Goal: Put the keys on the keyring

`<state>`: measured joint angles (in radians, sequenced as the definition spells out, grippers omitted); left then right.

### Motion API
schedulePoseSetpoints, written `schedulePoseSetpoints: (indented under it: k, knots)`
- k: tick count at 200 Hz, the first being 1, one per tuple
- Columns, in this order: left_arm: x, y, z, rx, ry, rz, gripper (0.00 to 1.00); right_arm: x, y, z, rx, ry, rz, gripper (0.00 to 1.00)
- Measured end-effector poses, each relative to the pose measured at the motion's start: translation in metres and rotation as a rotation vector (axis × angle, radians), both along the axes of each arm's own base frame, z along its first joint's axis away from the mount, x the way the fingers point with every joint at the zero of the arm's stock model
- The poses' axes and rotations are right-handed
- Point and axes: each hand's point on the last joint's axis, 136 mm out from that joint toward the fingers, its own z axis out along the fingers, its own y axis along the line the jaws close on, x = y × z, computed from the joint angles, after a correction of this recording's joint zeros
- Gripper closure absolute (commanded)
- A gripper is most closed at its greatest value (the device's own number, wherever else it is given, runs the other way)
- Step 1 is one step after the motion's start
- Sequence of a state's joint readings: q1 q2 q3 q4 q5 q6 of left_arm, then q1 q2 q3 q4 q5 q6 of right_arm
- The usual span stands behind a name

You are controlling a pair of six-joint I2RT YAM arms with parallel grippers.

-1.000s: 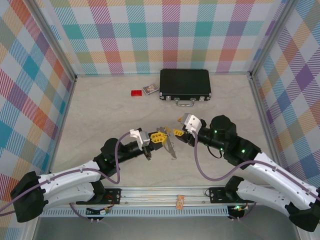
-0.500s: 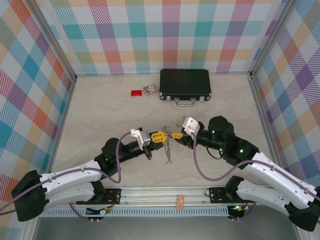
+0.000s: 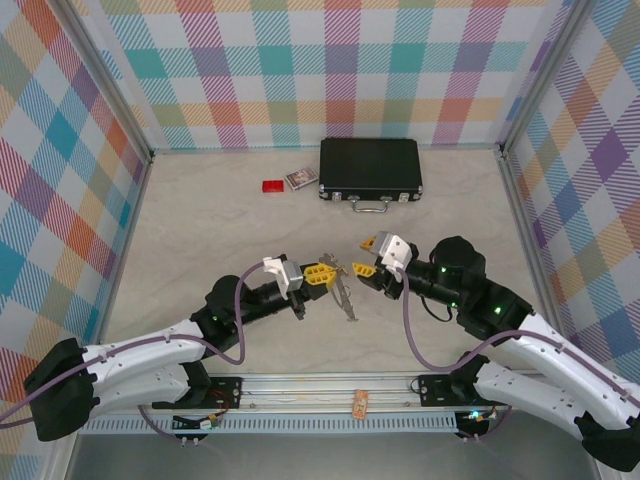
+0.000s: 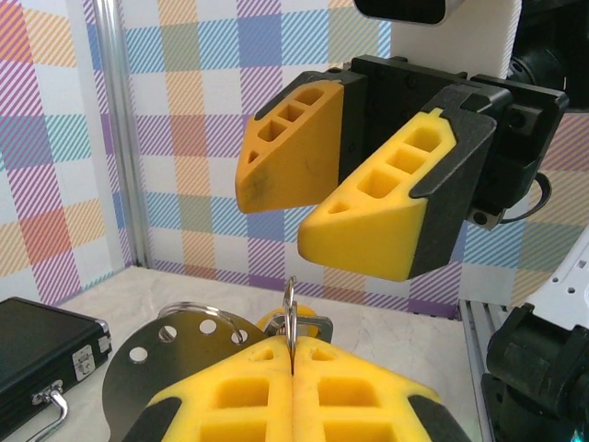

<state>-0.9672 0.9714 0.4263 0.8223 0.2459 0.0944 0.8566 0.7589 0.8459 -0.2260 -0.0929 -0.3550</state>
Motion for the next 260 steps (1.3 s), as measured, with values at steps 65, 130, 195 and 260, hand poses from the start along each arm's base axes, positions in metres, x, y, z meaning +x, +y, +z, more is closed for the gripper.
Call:
schedulePoseSetpoints:
  k: [65,130,195,260]
  knots:
    - [0.000,0.000,0.000,0.000,0.001,0.000,1.00,-0.002,0.013,-0.015,-0.033,0.043,0.061,0.71]
    - [-0.001,-0.001,-0.002,0.006,0.004,-0.008,1.00,-0.006,0.016,-0.015,-0.038,0.035,0.094,0.79]
    - [-0.004,-0.002,-0.003,0.013,0.004,-0.028,1.00,-0.007,0.020,-0.017,-0.046,0.044,0.114,0.87]
    - [-0.009,-0.007,-0.014,0.052,0.023,-0.065,1.00,-0.007,0.024,-0.018,-0.056,0.039,0.133,0.86]
